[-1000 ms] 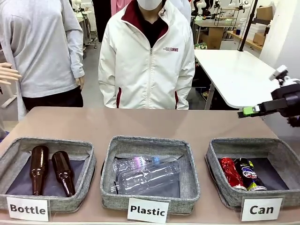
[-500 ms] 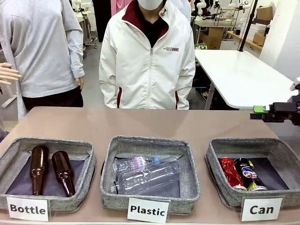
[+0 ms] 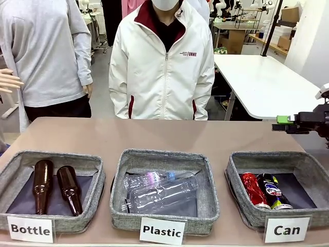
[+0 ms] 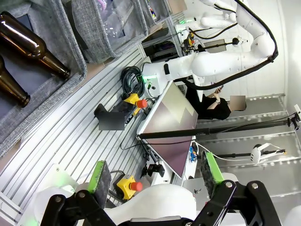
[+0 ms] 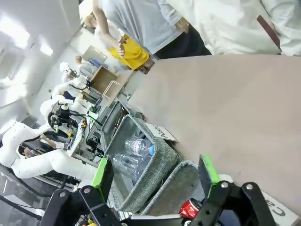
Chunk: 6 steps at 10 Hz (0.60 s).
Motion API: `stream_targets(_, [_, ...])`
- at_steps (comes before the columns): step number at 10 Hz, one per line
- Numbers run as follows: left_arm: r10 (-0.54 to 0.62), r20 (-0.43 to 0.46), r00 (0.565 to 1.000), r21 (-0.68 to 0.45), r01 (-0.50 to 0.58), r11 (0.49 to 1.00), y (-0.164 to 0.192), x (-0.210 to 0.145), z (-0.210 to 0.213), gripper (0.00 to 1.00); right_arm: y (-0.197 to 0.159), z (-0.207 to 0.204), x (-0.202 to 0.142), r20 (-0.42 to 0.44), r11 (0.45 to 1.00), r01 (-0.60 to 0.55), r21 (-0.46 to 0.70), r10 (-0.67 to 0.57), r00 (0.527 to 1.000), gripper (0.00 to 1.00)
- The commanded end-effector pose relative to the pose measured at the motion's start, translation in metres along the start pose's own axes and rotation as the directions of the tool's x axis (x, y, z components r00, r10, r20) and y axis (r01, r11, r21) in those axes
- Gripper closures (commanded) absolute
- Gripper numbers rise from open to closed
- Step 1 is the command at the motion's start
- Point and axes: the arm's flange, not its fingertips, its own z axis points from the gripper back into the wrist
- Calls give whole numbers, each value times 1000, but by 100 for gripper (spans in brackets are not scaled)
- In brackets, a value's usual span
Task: Sort the can waste into the basket.
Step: Pick up the can waste from the table and place it in the right Fabric basket.
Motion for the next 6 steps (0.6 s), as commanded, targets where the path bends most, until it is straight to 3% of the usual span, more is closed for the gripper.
stream_targets(1, [12, 6, 1000, -10, -12, 1000, -2, -1, 0, 0, 4, 2, 0, -2, 1000, -7, 9, 7, 1000, 5])
stream_targets(6, [12, 6, 1000, -10, -12, 1000, -2, -1, 0, 0, 4, 2, 0, -2, 1000, -7, 9, 7, 1000, 5])
